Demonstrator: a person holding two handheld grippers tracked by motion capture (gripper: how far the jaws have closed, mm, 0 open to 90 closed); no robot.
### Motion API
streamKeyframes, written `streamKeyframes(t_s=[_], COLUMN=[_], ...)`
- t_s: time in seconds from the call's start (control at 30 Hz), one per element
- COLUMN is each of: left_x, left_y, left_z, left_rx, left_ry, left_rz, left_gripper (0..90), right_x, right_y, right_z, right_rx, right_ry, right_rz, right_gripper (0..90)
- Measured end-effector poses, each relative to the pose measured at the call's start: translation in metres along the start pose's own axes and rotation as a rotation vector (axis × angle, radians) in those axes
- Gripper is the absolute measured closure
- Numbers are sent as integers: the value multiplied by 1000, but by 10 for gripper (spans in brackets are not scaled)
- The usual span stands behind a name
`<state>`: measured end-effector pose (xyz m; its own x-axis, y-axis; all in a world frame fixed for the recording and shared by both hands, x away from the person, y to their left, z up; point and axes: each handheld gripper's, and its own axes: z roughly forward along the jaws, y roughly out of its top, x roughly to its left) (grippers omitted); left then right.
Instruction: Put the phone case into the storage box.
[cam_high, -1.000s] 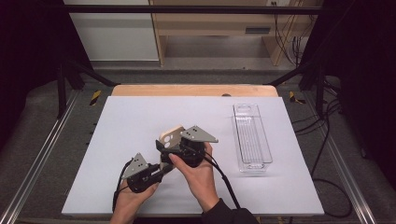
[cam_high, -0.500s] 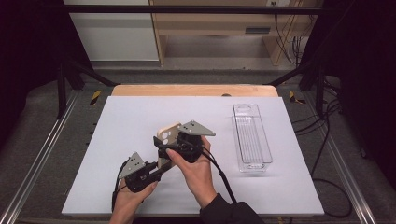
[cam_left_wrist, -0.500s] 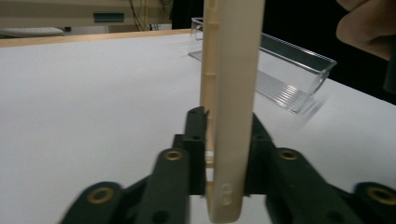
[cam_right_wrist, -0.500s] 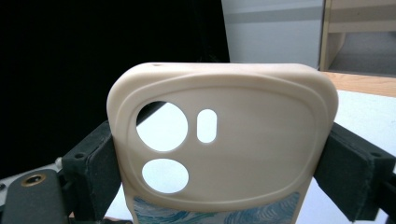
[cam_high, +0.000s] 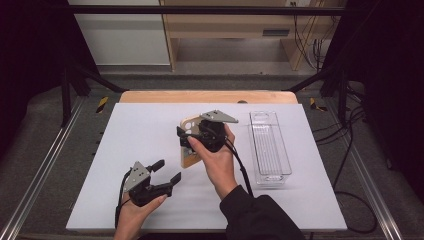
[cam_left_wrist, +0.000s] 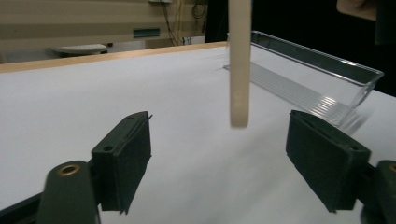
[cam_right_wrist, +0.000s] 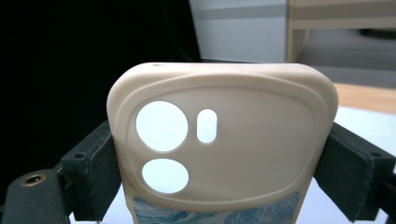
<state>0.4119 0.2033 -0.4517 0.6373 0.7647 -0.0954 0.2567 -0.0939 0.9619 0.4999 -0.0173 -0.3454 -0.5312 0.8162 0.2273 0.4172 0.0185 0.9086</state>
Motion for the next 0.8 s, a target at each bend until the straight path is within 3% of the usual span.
streamKeyframes(t_s=[0.27, 0.37, 0.8], left_x=[15, 23, 48], left_y=[-3, -9, -13], left_z=[-19, -32, -55], left_rx=[26, 32, 6], left_ry=[98, 150, 219], left_rz=[42, 36, 5], left_gripper=[122, 80, 41], right_x=[-27, -42, -83], right_y=[23, 36, 59], right_z=[-11, -17, -43], right_rx=[-28, -34, -71], right_ry=[-59, -94, -158], right_rz=[0, -33, -22], right_gripper=[122, 121, 121])
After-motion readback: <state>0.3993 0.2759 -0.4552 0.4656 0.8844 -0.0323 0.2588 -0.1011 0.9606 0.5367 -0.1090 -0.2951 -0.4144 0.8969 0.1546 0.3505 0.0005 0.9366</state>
